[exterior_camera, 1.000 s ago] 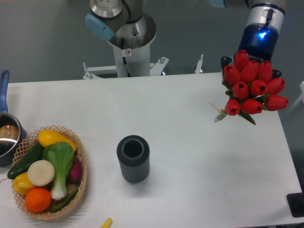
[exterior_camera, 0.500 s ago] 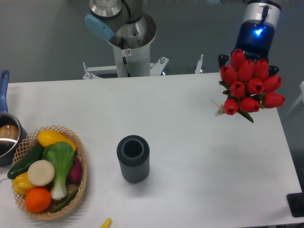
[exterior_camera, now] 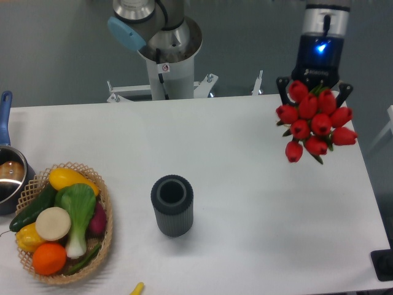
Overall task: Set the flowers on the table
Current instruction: 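Lift the red tulip bunch with the gripper away from the table edge, then lower the held tulips onto the table beside the black holder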
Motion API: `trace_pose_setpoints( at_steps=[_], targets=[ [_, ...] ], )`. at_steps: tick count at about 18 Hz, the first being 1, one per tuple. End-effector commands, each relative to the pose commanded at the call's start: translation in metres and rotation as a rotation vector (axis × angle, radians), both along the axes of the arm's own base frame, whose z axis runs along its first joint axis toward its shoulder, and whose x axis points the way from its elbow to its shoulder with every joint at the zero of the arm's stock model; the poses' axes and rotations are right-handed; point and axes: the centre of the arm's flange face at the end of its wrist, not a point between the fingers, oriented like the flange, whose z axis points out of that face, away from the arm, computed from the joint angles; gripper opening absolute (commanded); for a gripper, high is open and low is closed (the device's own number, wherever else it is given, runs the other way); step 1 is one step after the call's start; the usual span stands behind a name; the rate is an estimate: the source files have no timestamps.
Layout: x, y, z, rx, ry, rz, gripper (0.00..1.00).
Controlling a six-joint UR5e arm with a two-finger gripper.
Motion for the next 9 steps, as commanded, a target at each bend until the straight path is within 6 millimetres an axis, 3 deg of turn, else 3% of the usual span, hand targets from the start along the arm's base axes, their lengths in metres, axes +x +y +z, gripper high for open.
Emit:
trace_pose_setpoints(
  at_steps=[1, 2, 3, 9],
  targets=[
    [-0.002, 0.004, -0.009, -0.021, -0.006, -0.001, 0.41],
    [-0.009, 0.015, -0.036, -0.104, -0.022, -0.004, 0.41],
    [-0.012, 0.021, -0.048, -0.143, -0.024, -0.005, 0.41],
    [-0.028, 0.055, -0.103, -0.306, -0.048, -0.005, 0.44]
  ],
)
